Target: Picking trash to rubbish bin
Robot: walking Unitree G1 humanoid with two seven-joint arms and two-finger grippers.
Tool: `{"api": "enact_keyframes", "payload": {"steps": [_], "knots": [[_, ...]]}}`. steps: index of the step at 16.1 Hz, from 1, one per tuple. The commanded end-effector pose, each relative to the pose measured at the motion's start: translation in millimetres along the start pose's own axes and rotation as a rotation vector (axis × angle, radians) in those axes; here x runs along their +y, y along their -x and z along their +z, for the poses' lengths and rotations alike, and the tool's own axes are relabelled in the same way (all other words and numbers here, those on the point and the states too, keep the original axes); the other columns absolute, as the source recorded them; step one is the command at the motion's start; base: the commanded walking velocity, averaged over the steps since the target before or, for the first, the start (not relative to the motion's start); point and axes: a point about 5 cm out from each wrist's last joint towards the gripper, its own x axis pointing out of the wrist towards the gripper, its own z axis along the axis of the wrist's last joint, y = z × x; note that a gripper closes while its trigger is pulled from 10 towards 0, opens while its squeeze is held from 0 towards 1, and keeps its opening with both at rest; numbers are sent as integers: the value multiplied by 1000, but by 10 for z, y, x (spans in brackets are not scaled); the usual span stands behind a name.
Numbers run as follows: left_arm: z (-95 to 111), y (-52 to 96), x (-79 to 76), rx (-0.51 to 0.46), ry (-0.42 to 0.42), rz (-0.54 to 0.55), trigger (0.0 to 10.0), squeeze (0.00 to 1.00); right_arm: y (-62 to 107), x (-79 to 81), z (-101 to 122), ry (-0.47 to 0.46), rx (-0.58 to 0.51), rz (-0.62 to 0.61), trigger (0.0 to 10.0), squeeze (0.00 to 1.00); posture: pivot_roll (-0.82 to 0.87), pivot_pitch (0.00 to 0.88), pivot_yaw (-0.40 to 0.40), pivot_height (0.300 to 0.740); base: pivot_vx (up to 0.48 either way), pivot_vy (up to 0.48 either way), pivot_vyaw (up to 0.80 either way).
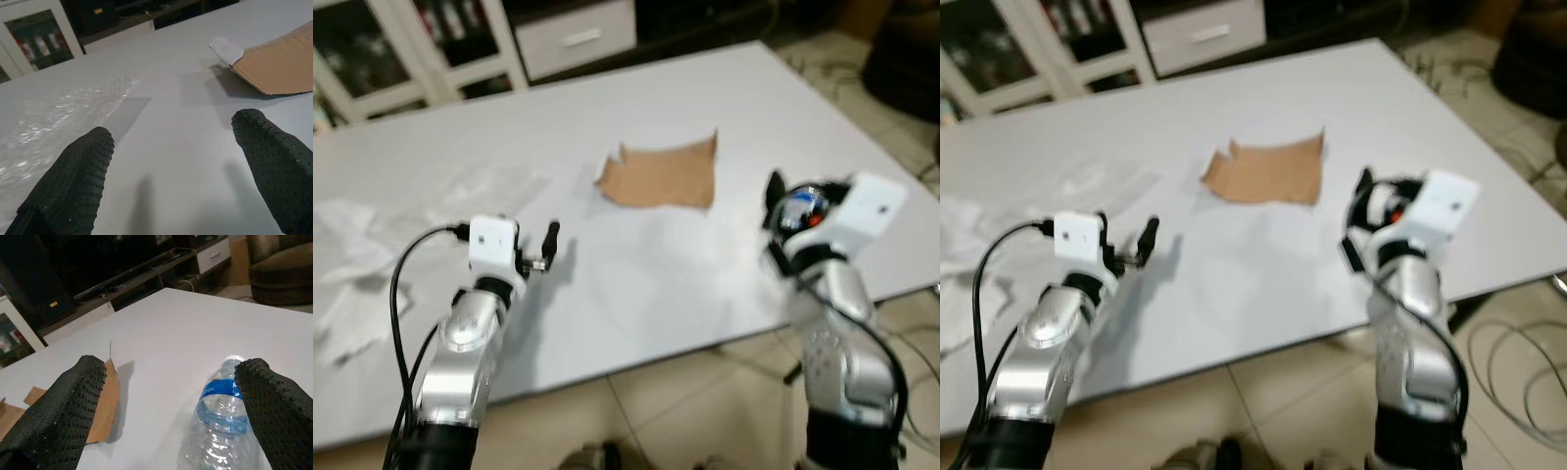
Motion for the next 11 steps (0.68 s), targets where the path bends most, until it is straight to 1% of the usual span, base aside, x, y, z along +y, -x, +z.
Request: {"api": "enact_keyframes", "payload": {"steps": [1,2,5,7,9,11], "knots": [[-2,8,38,12,-12,6,10000,0,-21,13,-30,-37,30,-9,10000,0,-70,131,104,740,0,0,0],[0,8,42,12,-12,6,10000,0,-34,17,-24,-42,30,-11,10000,0,-66,130,106,740,0,0,0],[14,10,75,11,-26,3,10000,0,-198,34,67,-100,19,-47,10000,0,-52,127,117,740,0,0,0],[17,7,67,12,-28,-1,10000,0,-269,23,82,-107,31,-80,10000,0,-52,125,119,740,0,0,0],[14,8,47,13,-25,-6,10000,0,-332,-126,4,-100,103,-187,10000,0,-56,126,113,740,0,0,0],[2,12,38,16,-20,-6,10000,0,-357,-173,8,-78,110,-210,10000,0,-60,127,110,740,0,0,0]]}}
